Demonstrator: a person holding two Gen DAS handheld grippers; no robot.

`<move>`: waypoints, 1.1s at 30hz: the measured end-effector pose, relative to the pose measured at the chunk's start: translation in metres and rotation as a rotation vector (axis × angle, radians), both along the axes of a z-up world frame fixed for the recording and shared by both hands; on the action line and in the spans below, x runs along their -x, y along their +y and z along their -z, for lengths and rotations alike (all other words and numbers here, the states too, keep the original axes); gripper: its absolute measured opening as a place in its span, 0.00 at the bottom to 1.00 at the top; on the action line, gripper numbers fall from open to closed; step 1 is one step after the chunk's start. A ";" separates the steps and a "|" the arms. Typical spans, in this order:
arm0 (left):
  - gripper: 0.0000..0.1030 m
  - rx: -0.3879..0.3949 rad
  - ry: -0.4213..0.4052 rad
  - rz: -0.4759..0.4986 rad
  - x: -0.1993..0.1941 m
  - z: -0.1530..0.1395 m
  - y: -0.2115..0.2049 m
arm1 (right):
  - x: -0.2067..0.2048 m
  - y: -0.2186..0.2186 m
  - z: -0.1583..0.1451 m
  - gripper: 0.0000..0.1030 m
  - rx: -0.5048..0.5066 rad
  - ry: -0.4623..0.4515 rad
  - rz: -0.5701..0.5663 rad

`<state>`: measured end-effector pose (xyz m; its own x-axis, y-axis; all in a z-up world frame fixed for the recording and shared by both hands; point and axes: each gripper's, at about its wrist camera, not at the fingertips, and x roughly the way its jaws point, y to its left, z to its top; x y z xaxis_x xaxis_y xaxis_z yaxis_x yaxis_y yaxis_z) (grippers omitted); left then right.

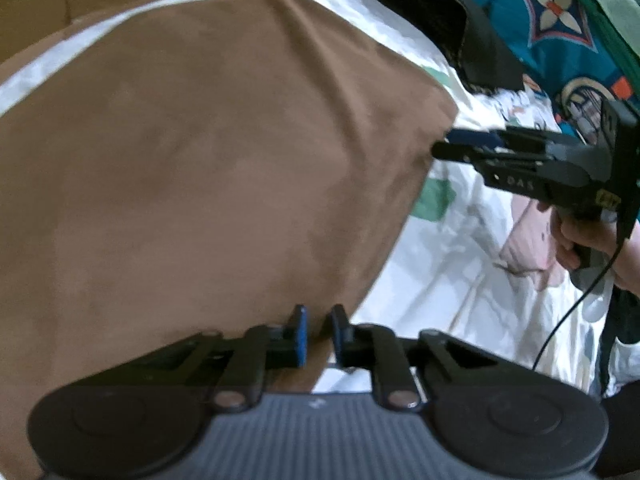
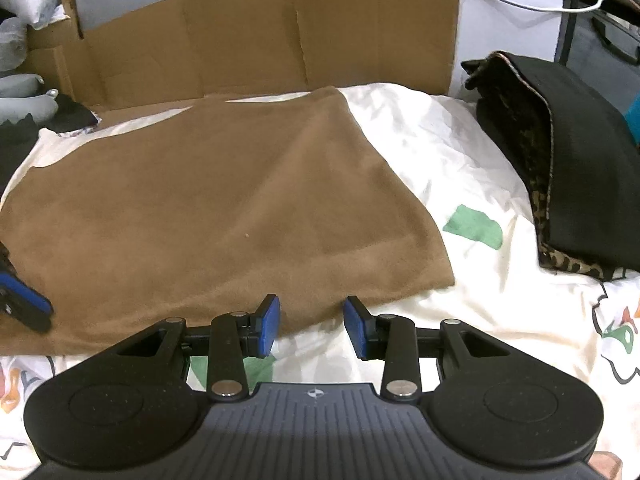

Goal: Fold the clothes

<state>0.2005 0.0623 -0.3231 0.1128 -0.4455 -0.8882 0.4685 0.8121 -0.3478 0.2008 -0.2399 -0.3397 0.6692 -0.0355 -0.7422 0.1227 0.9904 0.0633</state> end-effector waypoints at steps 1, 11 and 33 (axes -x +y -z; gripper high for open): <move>0.09 -0.005 0.006 0.012 0.001 0.003 -0.006 | -0.001 0.002 -0.001 0.41 -0.002 -0.004 -0.005; 0.08 -0.033 0.023 0.001 0.009 0.007 -0.002 | -0.021 0.025 -0.001 0.41 0.007 -0.015 -0.081; 0.16 -0.094 -0.037 -0.189 0.002 -0.019 0.073 | -0.013 0.020 -0.018 0.42 0.066 0.022 -0.050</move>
<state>0.1984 0.1351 -0.3038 0.2197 -0.3290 -0.9184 0.3155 0.9148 -0.2523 0.2136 -0.2198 -0.3216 0.6547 -0.0521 -0.7541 0.0741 0.9972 -0.0047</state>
